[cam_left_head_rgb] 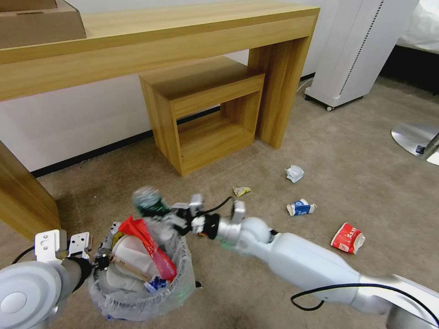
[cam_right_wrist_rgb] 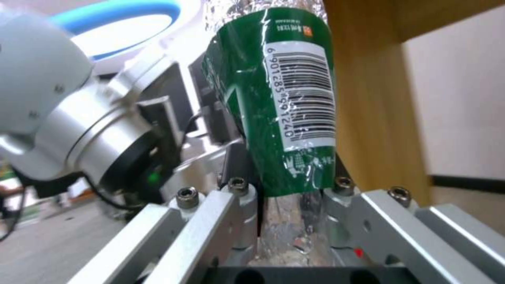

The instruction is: Pick up the trash bin and place the garbage on the floor into it.

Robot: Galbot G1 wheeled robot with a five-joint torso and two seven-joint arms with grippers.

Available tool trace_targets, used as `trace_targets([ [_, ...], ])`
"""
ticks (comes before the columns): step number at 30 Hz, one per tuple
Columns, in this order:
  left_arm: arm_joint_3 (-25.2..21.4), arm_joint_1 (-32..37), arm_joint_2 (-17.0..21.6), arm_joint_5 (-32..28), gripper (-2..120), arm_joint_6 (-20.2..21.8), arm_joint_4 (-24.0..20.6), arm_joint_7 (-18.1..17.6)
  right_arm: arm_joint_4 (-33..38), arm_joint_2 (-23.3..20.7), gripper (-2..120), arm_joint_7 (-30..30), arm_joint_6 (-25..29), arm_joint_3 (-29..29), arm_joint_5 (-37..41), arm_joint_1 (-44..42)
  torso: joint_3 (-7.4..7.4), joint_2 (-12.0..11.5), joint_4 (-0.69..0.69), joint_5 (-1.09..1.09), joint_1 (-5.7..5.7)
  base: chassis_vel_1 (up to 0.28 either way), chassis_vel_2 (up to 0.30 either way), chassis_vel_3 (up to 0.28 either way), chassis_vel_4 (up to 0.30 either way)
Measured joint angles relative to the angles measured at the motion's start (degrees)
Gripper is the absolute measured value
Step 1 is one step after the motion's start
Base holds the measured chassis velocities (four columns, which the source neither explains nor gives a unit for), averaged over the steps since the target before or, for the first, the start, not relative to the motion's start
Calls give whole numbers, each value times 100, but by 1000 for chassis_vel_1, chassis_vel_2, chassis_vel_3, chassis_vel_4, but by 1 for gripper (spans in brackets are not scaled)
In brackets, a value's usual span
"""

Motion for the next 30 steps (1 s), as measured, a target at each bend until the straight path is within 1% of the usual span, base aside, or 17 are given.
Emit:
trace_targets([
  [1,-3,-15,1,26,0,-20,18,1,-158,248,11,15,-4,-238,-1,43,0,0,0,1,0,0,0,0,0],
  [5,-7,31,-2,82,0,-35,6,-11,-424,481,11,56,8,-523,-105,-26,0,0,0,2,0,0,0,0,0],
  [8,23,50,-44,161,0,-36,6,-16,-461,490,11,64,8,-575,-229,-85,0,0,0,1,0,0,0,0,0],
  [10,100,75,-133,329,0,-52,22,-14,-407,422,17,70,-40,-547,-269,-171,0,0,-1,3,0,0,0,0,0],
  [12,116,86,-155,369,0,-48,23,-9,-393,403,19,70,-50,-534,-270,-178,0,0,-1,2,0,0,0,0,0],
  [14,154,118,-232,498,0,-31,28,8,-323,266,31,71,-77,-450,-278,-221,0,0,0,2,0,0,0,0,0],
  [16,154,123,-236,516,0,-31,28,9,-303,233,34,70,-82,-423,-281,-233,0,0,0,2,0,0,0,0,0],
  [18,154,134,-231,558,0,-33,28,20,-216,110,45,73,-127,-335,-285,-274,0,0,-1,2,0,0,0,0,0],
  [19,154,134,-231,558,0,-33,28,20,-216,110,45,73,-127,-335,-285,-274,0,0,-1,2,0,0,0,0,0],
  [21,163,146,-244,607,0,-39,28,27,-151,41,56,79,-151,-288,-291,-303,0,0,-1,4,0,0,0,0,0],
  [22,163,146,-244,607,0,-39,28,27,-151,41,56,79,-151,-288,-291,-303,0,0,-1,4,0,0,0,0,0],
  [23,171,149,-258,631,0,-39,28,30,-139,24,59,86,-154,-278,-293,-307,0,0,-1,3,0,0,0,0,0],
  [24,190,167,-303,711,0,-36,34,42,-117,-5,66,106,-155,-262,-301,-311,0,0,-1,3,0,0,0,0,0],
  [26,193,181,-322,740,0,-33,34,43,-108,-16,69,109,-155,-246,-301,-311,0,0,-1,3,0,0,0,0,0],
  [28,180,246,-395,806,0,-6,36,66,-41,-52,81,107,-172,-152,-283,-309,0,0,0,3,0,0,0,0,0],
  [29,160,254,-413,810,0,0,42,73,-11,-49,84,92,-186,-96,-268,-305,0,0,0,3,0,0,0,0,0],
  [30,160,254,-413,810,0,0,42,73,-11,-49,84,92,-186,-96,-268,-305,0,0,0,3,0,0,0,0,0],
])
